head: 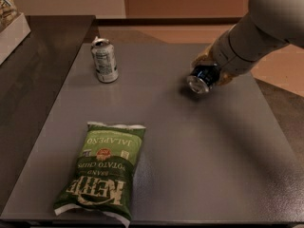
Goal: Place pepsi can upright
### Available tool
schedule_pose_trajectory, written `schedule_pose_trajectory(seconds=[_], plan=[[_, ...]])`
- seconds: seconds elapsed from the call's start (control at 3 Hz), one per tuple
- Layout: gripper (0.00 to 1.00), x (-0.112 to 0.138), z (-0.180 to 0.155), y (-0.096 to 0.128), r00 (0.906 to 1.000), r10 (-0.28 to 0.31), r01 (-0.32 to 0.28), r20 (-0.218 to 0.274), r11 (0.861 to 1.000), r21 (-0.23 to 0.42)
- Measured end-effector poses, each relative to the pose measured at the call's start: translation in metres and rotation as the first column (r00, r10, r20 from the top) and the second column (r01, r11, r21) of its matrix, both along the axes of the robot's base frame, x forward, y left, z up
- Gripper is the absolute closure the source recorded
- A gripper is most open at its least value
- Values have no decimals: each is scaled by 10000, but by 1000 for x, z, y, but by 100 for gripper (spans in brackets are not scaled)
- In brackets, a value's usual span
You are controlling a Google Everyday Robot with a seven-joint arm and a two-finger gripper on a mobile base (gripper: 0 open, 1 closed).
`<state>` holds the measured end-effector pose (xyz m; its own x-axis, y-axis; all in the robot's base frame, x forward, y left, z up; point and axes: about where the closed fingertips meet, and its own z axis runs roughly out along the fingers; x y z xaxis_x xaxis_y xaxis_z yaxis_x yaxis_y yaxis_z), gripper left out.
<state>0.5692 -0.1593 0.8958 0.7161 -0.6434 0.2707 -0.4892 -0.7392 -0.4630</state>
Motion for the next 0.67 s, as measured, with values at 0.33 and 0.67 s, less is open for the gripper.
schedule_pose_trajectory(seconds=[0.33, 0.67], plan=[[100, 18, 13, 7, 9956, 83, -108, 930, 9996, 255], [100, 18, 13, 7, 9957, 72, -97, 928, 9996, 265]])
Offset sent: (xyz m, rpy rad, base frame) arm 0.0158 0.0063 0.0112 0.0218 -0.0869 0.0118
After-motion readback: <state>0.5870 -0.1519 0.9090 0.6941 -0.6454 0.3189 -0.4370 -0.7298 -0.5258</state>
